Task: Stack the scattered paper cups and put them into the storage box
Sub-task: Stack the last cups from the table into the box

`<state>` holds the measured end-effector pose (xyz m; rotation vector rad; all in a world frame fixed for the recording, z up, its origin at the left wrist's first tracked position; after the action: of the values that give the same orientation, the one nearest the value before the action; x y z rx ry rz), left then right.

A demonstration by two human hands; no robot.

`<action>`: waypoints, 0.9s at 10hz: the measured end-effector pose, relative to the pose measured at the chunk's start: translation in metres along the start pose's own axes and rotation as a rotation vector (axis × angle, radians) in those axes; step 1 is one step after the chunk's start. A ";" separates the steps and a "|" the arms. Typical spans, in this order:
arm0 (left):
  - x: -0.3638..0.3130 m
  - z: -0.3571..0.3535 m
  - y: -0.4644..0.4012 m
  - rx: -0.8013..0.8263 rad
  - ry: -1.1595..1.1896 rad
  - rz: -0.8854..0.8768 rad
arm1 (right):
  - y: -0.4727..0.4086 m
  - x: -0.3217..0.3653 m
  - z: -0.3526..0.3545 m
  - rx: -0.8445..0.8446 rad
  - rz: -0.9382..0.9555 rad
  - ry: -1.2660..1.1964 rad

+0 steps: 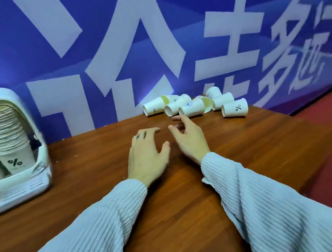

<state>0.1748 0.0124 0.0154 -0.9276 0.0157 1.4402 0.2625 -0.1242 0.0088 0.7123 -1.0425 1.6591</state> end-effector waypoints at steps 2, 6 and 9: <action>-0.048 -0.082 -0.016 0.141 0.220 0.047 | -0.037 -0.060 0.088 -0.217 -0.092 0.147; -0.059 -0.104 -0.013 0.222 0.205 -0.023 | -0.106 -0.155 0.161 -0.430 -0.351 0.191; -0.060 -0.099 -0.008 0.209 0.204 -0.011 | -0.115 -0.149 0.156 -0.346 -0.302 0.117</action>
<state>0.2208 -0.0898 -0.0142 -0.8964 0.3067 1.3013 0.4140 -0.3150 -0.0122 0.5078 -1.0466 1.2078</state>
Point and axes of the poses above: each hand's wrist, its own y-axis away from the middle knuckle, its own z-axis out of the back of the hand, x = y × z, the point moved 6 cm from there along -y, towards the middle knuckle, and after that the axes turned 6 degrees about -z, right-handed, at the moved point
